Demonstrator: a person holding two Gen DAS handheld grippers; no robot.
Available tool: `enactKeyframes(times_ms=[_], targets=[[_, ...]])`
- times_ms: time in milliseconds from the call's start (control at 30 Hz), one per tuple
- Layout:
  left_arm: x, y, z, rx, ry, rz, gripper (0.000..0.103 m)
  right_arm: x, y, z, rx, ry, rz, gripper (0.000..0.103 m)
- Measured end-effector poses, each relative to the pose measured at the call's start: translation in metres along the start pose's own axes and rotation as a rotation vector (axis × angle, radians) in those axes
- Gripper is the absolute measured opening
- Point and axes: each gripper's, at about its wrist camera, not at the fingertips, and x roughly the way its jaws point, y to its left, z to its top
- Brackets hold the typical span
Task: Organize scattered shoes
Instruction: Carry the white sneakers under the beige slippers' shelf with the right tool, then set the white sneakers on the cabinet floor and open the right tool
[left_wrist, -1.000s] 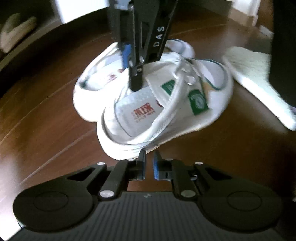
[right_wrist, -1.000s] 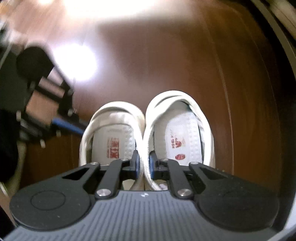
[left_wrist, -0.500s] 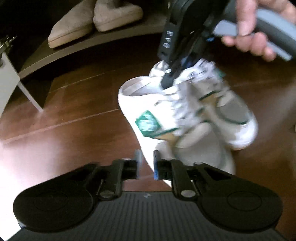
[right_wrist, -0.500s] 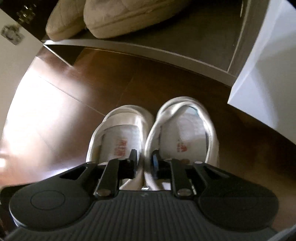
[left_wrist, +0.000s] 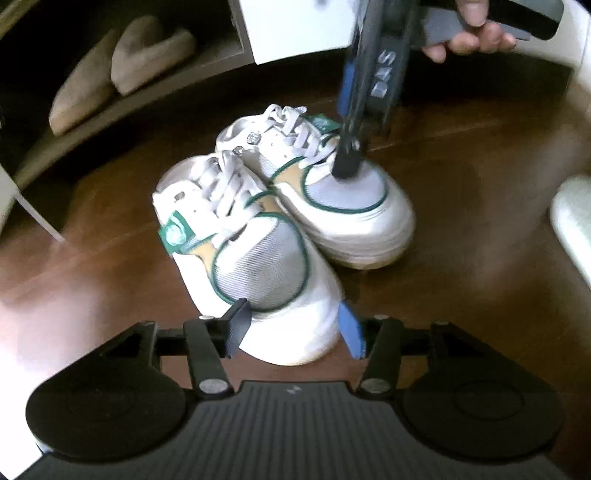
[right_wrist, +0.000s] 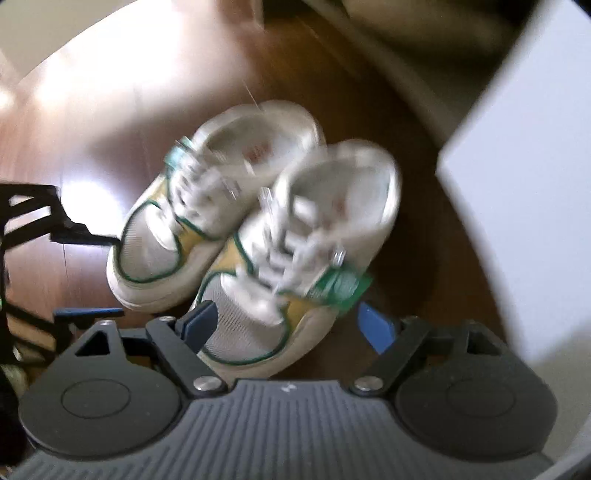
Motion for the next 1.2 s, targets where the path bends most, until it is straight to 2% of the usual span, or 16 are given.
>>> enactKeyframes(times_ms=[100, 233, 500, 667, 800, 867, 1033, 1200], targets=[[0.002, 0.004, -0.001, 0.012, -0.003, -0.010, 0.067, 0.011, 0.000, -0.005, 0.038, -0.082, 0.026, 0.073], [0.006, 0.020, -0.001, 0.078, -0.015, -0.029, 0.069, 0.013, 0.003, -0.002, 0.083, -0.116, -0.004, 0.068], [0.028, 0.075, 0.007, 0.191, -0.009, 0.030, 0.069, 0.022, 0.016, 0.032, 0.343, -0.209, -0.088, 0.067], [0.049, 0.106, 0.016, 0.316, -0.038, 0.029, 0.069, 0.030, 0.016, 0.059, 0.443, -0.262, -0.125, 0.067], [0.063, 0.123, 0.023, 0.414, -0.065, 0.013, 0.069, 0.049, 0.018, 0.067, 0.510, -0.293, -0.149, 0.068], [0.071, 0.132, 0.029, 0.432, -0.073, 0.012, 0.069, 0.054, 0.031, 0.072, 0.528, -0.315, -0.168, 0.068], [0.094, 0.145, 0.046, 0.465, -0.114, 0.029, 0.069, 0.063, 0.030, 0.093, 0.606, -0.376, -0.242, 0.067], [0.097, 0.154, 0.052, 0.417, -0.151, 0.057, 0.065, 0.068, 0.035, 0.102, 0.604, -0.428, -0.306, 0.069]])
